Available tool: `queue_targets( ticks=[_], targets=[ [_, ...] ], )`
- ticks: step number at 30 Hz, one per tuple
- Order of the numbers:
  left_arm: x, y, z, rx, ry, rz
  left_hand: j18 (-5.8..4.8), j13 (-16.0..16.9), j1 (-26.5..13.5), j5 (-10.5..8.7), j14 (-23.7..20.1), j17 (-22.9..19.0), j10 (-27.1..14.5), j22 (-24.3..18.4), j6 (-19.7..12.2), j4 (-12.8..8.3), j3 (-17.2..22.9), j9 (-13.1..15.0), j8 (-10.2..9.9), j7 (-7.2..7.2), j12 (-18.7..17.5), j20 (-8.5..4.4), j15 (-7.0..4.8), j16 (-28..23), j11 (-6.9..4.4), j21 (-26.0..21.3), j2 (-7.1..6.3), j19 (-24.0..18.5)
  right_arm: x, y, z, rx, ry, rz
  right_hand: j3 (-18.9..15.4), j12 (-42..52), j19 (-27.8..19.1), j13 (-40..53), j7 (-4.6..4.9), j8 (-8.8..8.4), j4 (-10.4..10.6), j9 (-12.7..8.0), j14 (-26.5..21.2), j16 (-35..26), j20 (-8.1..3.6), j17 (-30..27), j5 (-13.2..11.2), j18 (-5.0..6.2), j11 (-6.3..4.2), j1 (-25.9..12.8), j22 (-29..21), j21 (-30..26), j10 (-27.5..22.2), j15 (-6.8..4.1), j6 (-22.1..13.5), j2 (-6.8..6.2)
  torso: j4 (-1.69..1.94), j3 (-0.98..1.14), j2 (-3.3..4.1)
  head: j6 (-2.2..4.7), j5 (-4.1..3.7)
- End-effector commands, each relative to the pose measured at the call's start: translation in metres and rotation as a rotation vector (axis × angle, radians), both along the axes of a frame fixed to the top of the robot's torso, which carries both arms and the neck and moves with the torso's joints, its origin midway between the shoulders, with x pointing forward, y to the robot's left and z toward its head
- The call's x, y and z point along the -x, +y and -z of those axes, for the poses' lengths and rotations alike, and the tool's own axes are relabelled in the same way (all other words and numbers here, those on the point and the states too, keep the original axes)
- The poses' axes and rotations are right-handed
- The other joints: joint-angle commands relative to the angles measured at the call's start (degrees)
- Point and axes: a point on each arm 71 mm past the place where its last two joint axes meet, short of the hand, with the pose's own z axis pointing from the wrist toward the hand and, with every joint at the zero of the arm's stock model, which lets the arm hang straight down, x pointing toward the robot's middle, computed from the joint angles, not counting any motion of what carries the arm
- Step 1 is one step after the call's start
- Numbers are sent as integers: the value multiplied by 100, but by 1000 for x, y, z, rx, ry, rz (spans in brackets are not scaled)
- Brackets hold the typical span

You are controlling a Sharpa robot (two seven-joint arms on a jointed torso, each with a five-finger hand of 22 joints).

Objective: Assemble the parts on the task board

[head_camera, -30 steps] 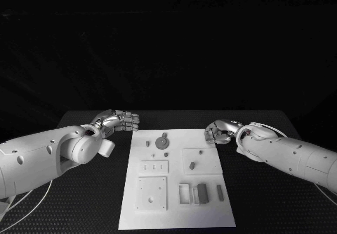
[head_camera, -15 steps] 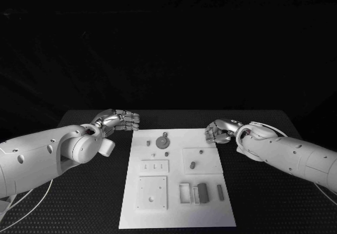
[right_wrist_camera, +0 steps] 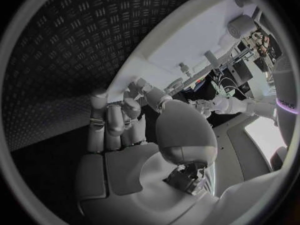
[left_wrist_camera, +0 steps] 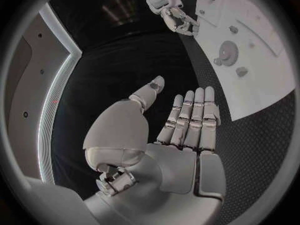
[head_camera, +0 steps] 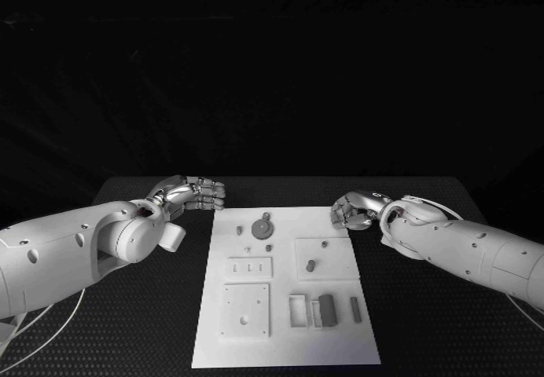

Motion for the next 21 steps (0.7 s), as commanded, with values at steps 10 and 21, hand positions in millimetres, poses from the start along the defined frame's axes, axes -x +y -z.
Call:
queue_targets(
  ticks=[10, 21],
  targets=[
    [0, -2, -1, 9, -3, 21, 79, 0, -23, -27, 56, 18, 44, -4, 25, -1, -39, -5, -15, 230, -5, -19, 1, -32, -5, -37, 18, 47, 1, 1, 4, 27, -1, 10, 29, 7, 9, -2, 70, 102, -29, 53, 36, 32, -20, -10, 17, 252, -90, -20, 106, 23, 13, -79, 322, 107, -1, 3, 2, -3, 7],
    [0, -3, 0, 0, 0, 26, 68, 18, -65, -27, 269, 122, 150, 10, 88, 2, -56, -8, 7, 215, 19, -71, -82, 68, -41, -22, 58, 134, 2, 5, 2, 11, -25, 30, 13, 0, 20, -2, 28, 141, 9, 81, 65, 30, -21, 20, 17, 252, -132, -94, 101, 24, 15, -119, 421, 82, -3, 4, -1, 2, 6]
  ],
)
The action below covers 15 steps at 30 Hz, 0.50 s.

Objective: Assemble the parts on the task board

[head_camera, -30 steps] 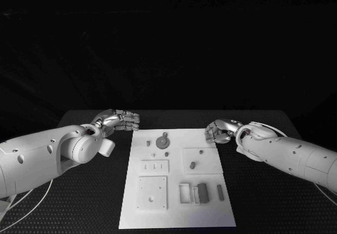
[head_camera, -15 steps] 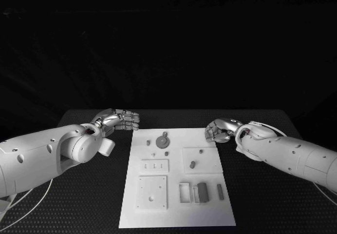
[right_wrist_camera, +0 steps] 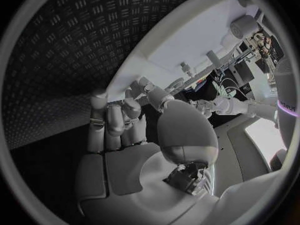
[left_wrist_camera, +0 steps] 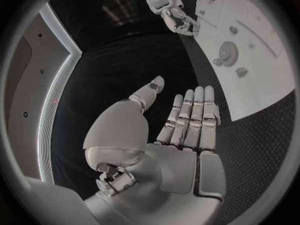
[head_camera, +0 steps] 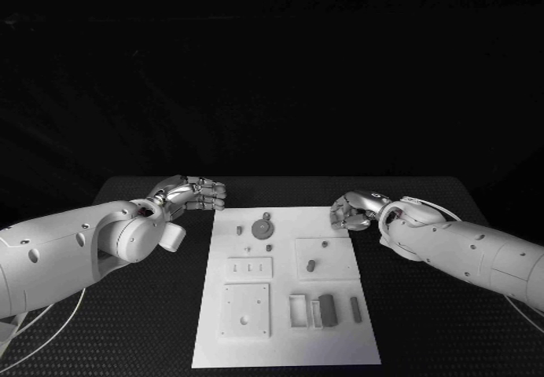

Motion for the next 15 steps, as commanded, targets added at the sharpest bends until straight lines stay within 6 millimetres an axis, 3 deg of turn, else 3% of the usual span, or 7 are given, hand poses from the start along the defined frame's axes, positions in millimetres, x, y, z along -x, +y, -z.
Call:
queue_targets(
  ticks=[1, 7, 11, 15],
  targets=[
    [0, -2, 0, -6, -2, 22, 21, 36, -55, -27, 127, 49, 145, 23, 99, 9, -30, 1, 42, 187, 77, -30, -45, 62, -49, 26, 47, 84, 1, 1, 1, 8, -13, 25, -10, 0, 13, -1, 187, 33, 33, 16, 21, 31, -31, 17, 17, 252, -43, -61, 97, 25, -12, -44, 223, 0, -2, -1, -1, 5, -1],
    [2, -4, 0, -73, -17, 59, 17, 158, -202, 20, 472, 251, 651, 103, 603, 137, 21, 56, 259, -2, 301, -165, -209, 243, -272, 153, 219, 358, 5, 7, -7, 8, -51, 42, -6, 6, 32, 4, 173, 39, 43, 24, 67, 36, -38, 67, 17, 252, -58, -74, 96, 32, 6, -60, 247, 14, -3, -2, -2, 15, 9],
    [4, -6, 4, -115, 28, 95, 6, 234, -342, -19, 667, 403, 876, 167, 803, 175, -4, 33, 290, -81, 370, -270, -316, 341, -373, 242, 219, 537, 5, 12, -16, 15, -82, 53, -7, 17, 44, 16, 167, 40, 47, 27, 94, 39, -43, 96, 17, 252, -65, -83, 95, 36, 25, -67, 255, 19, -12, 0, -5, 35, 15],
    [9, -11, 10, -206, 87, 152, -7, 290, -598, -64, 828, 554, 949, 232, 814, 258, -143, -26, 224, -70, 367, -363, -395, 420, -399, 318, 166, 677, 7, 19, -30, 12, -110, 51, 9, 34, 66, 36, 160, 31, 57, 28, 134, 42, -55, 128, 17, 252, -73, -88, 92, 42, 62, -78, 251, 88, -22, -3, -6, 62, 13]
  ],
)
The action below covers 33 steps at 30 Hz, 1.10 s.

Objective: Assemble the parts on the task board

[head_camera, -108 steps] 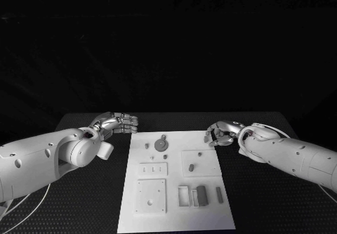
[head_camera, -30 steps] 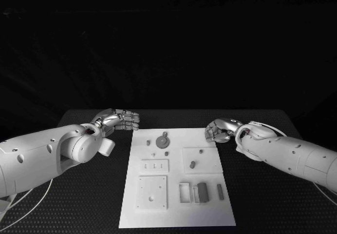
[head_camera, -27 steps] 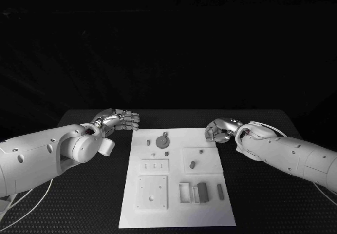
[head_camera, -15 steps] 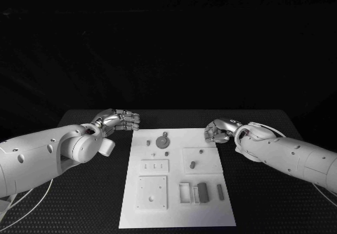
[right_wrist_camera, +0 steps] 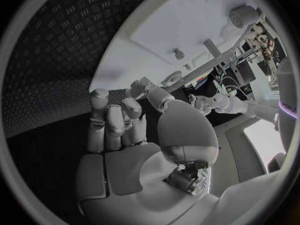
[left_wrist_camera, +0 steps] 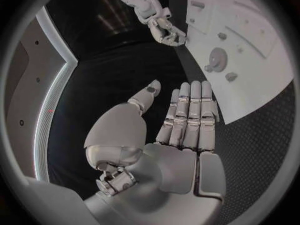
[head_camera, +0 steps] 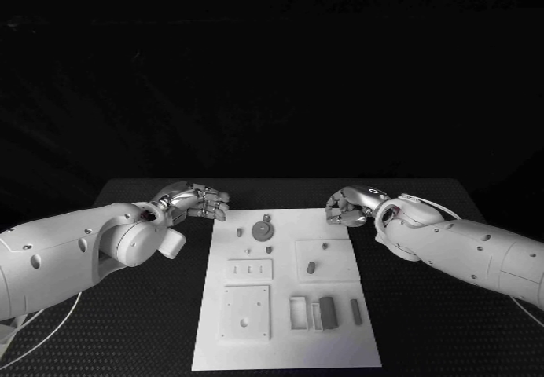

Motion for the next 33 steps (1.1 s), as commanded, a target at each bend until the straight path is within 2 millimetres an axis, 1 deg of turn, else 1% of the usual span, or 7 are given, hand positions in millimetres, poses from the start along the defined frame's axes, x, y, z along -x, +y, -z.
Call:
queue_targets(
  ticks=[1, 17, 21, 22, 23, 26, 33],
  targets=[
    [6, -8, 8, -130, 75, 94, 11, 43, -143, -40, 243, 137, 87, 66, 48, 30, -98, -25, -26, 20, 38, -70, -92, 151, -20, 107, -46, 193, 1, 4, -11, 24, -47, 40, 9, 37, 23, 16, 177, 10, 22, 13, 52, 19, -33, 21, 18, 250, -33, -34, 93, 19, 25, 4, 215, 36, -14, -4, -3, 31, 0],
    [8, -43, 3, -167, 120, 54, -102, 632, -351, -32, 515, 1248, 662, 590, 378, 120, -331, 5, 22, -104, 586, -392, -420, 1166, -337, 571, -4, 510, 21, 67, -26, -10, -26, -73, -2, 37, 35, 15, 172, 5, -3, 20, 70, 18, -45, 18, 17, 250, -38, -52, 93, 23, 45, -2, 223, 30, -80, 68, -193, 59, 132],
    [9, -56, 3, -172, 95, 74, -14, 1360, -262, -2, 699, 2161, 647, 1322, 361, 208, -488, 204, 220, -176, 1591, -723, -770, 2597, -494, 1399, 89, 1019, 26, 82, -27, -14, -20, -95, -3, 31, 35, 8, 172, 4, -5, 20, 65, 18, -46, 6, 17, 250, -38, -54, 93, 23, 40, -2, 223, 27, -110, 86, -255, 38, 190],
    [10, -58, 4, -190, 82, 86, 4, 2179, -258, -48, 466, 2684, 199, 1951, 349, 278, -579, 360, 394, -266, 2611, -922, -1042, 3473, -615, 1977, 166, 958, 27, 86, -27, -17, -19, -102, -5, 30, 35, 8, 172, 2, -9, 20, 63, 18, -46, 1, 17, 250, -38, -57, 93, 23, 41, -3, 221, 20, -114, 88, -262, 38, 193],
    [12, -59, 7, -206, 80, 102, -4, 2894, -259, -32, 402, 2694, -268, 2361, 304, 370, -554, 472, 499, -297, 3484, -1034, -1042, 3799, -589, 2338, 157, 858, 28, 90, -28, -20, -18, -108, -7, 30, 36, 9, 172, 1, -10, 20, 62, 17, -47, -1, 17, 250, -38, -60, 93, 22, 42, -3, 220, 15, -121, 89, -270, 33, 195],
    [14, -64, 10, -230, 101, 129, 111, 3389, -366, -74, 821, 2753, -38, 2673, 358, 366, -737, 559, 594, -383, 4248, -1229, -1248, 4316, -760, 2806, -187, 1286, 31, 101, -28, -25, -16, -127, -11, 23, 37, 0, 172, -2, -13, 20, 65, 16, -48, -1, 17, 250, -38, -67, 92, 22, 37, -3, 218, 2, -143, 97, -286, 29, 195],
    [18, -75, 15, -273, 139, 107, 308, 4084, -580, -52, 1502, 2823, 413, 3003, 444, 486, -835, 723, 646, -601, 5293, -1505, -1471, 5174, -969, 3378, -482, 1969, 38, 124, -29, -30, -4, -168, -17, 18, 39, -2, 173, -7, -15, 21, 62, 13, -50, -14, 17, 250, -38, -80, 91, 20, 39, -4, 216, -22, -174, 108, -315, 28, 190]
  ],
)
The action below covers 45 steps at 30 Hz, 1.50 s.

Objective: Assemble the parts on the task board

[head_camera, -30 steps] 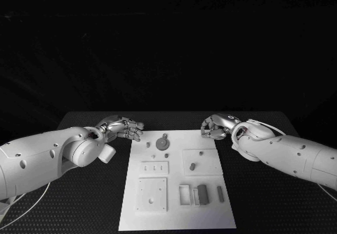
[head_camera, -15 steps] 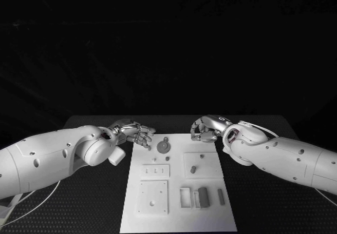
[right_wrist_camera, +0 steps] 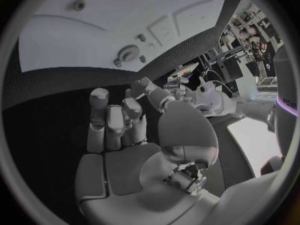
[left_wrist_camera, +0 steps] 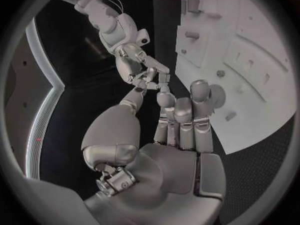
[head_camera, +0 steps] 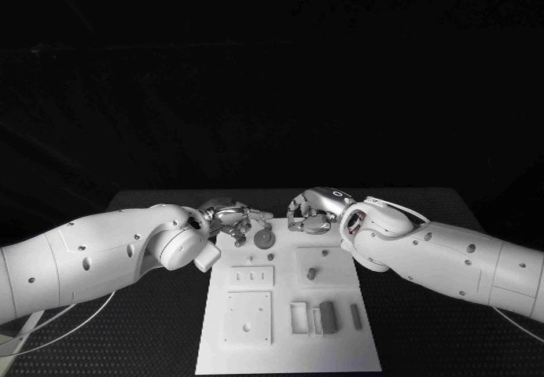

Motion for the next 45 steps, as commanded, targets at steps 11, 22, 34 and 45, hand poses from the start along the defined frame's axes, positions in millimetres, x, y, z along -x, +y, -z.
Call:
queue_targets(
  ticks=[11, 22, 34, 45],
  targets=[
    [5, -11, 2, -29, 38, -32, 543, 231, 19, 0, 269, -90, 174, 117, 1, 82, 151, -27, -209, 9, 252, -46, -94, 332, -17, 172, -46, 239, 11, 24, 1, 28, 16, -42, -21, -3, 11, 0, 164, 11, -19, 6, 17, 12, -40, -12, 18, 247, -27, -47, 91, 19, 12, -4, 211, -6, -13, -9, -6, -30, 8],
    [8, -14, 6, -134, 72, -12, 561, 262, -180, 0, 251, -183, 173, 134, 47, 194, 138, -78, -340, 22, 225, -31, -81, 373, -5, 159, -144, 234, 15, 30, 0, 23, 9, -55, -21, -13, 12, -12, 164, 10, -18, 7, 21, 11, -41, -9, 18, 247, -27, -50, 90, 18, 4, -4, 213, -8, -13, -10, -6, -77, 3],
    [9, -16, 7, -124, 88, -15, 572, 269, -194, 1, 229, -245, 166, 137, 79, 222, 179, -95, -401, 23, 192, -25, -81, 380, -5, 138, -160, 220, 19, 34, 0, 27, 18, -69, -22, -6, 16, -1, 163, 9, -20, 9, 25, 10, -44, -10, 18, 247, -28, -55, 89, 18, 15, -5, 216, -18, -18, -13, -4, -98, 8],
    [8, -14, 7, -126, 83, -24, 575, 280, -159, 1, 221, -289, 173, 145, 110, 195, 206, -101, -440, 24, 177, -19, -79, 400, -3, 133, -105, 221, 18, 35, 2, 35, 26, -69, -23, -11, 19, -7, 162, 8, -18, 10, 28, 9, -45, -11, 18, 247, -29, -62, 88, 18, 13, -5, 218, -23, -13, -19, -5, -112, 10]
  ],
)
